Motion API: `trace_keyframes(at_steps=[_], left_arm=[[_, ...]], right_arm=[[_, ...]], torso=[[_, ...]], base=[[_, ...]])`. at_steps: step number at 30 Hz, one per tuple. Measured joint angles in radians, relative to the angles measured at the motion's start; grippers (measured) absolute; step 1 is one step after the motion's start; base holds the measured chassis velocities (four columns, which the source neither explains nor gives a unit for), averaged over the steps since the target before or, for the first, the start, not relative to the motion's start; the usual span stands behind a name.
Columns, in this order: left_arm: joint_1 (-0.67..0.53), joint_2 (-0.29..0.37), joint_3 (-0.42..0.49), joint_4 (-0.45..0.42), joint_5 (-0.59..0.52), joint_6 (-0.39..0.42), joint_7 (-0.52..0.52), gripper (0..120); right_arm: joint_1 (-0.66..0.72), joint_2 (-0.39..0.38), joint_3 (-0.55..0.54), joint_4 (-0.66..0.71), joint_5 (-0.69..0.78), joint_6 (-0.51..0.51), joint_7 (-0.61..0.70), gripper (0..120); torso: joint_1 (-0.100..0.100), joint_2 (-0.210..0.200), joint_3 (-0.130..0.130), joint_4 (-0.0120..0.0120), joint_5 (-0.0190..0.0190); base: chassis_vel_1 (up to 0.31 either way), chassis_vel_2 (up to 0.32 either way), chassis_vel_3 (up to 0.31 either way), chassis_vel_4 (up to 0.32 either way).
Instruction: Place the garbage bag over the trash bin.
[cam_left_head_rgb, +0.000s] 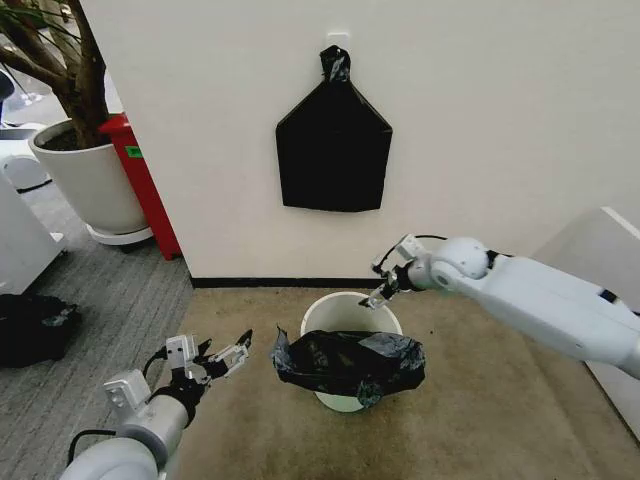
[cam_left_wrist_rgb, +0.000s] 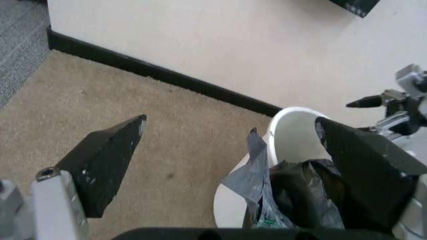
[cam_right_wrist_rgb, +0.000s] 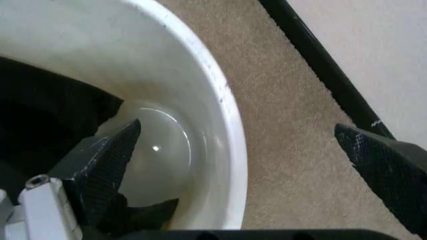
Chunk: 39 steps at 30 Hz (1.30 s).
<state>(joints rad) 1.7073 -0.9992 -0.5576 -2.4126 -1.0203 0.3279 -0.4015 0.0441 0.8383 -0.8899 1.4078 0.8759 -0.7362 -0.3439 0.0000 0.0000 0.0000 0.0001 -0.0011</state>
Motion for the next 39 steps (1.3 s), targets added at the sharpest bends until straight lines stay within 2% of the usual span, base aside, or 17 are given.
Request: trace_keyframes(at_steps=[4, 7, 17, 26, 30, 33, 37, 39], left_arm=[[0.0, -0.013, -0.001, 0.0, 0.012, -0.001, 0.004, 100], [0.003, -0.032, 0.0, 0.001, 0.033, -0.003, 0.017, 100], [0.009, -0.06, -0.002, 0.001, 0.073, -0.02, 0.041, 100], [0.014, -0.075, -0.004, -0.005, 0.084, -0.026, 0.048, 100], [0.017, -0.081, -0.004, -0.006, 0.09, -0.03, 0.052, 100], [0.018, -0.083, -0.004, -0.006, 0.093, -0.031, 0.054, 100], [0.017, -0.084, -0.004, -0.007, 0.096, -0.035, 0.058, 100], [0.017, -0.084, -0.004, -0.007, 0.097, -0.035, 0.058, 100]], right_arm=[[0.038, 0.034, -0.061, -0.046, 0.003, 0.0, -0.028, 100], [0.066, 0.084, -0.117, -0.122, 0.0, 0.001, -0.067, 100], [0.062, 0.149, -0.159, -0.227, -0.016, 0.002, -0.113, 100], [0.057, 0.166, -0.166, -0.248, -0.002, 0.002, -0.121, 70], [0.05, 0.17, -0.156, -0.261, -0.011, 0.002, -0.122, 52], [0.05, 0.168, -0.155, -0.259, -0.011, 0.002, -0.122, 45], [0.044, 0.167, -0.146, -0.254, -0.01, 0.003, -0.117, 25], [0.042, 0.168, -0.141, -0.254, -0.01, 0.003, -0.115, 22]], torso=[[0.0, 0.0, 0.0, -0.0001, 0.0015], [0.0, 0.0, 0.0, -0.0001, 0.0009], [0.0, 0.0, 0.0, -0.0002, 0.0011], [0.0, 0.0, 0.0, -0.0001, 0.001], [0.0, 0.0, 0.0, -0.0001, 0.001], [0.0, 0.0, 0.0, -0.0002, 0.0011], [0.0, 0.0, 0.0, -0.0001, 0.0011], [0.0, 0.0, 0.0, -0.0001, 0.001]], base=[[0.0, 0.0, 0.0, 0.0], [0.0, 0.0, 0.0, 0.0], [0.0, 0.0, 0.0, 0.0], [0.0, 0.0, 0.0, 0.0], [0.0, 0.0, 0.0, 0.0], [0.0, 0.0, 0.0, 0.0], [0.0, 0.0, 0.0, 0.0], [0.0, 0.0, 0.0, 0.0]])
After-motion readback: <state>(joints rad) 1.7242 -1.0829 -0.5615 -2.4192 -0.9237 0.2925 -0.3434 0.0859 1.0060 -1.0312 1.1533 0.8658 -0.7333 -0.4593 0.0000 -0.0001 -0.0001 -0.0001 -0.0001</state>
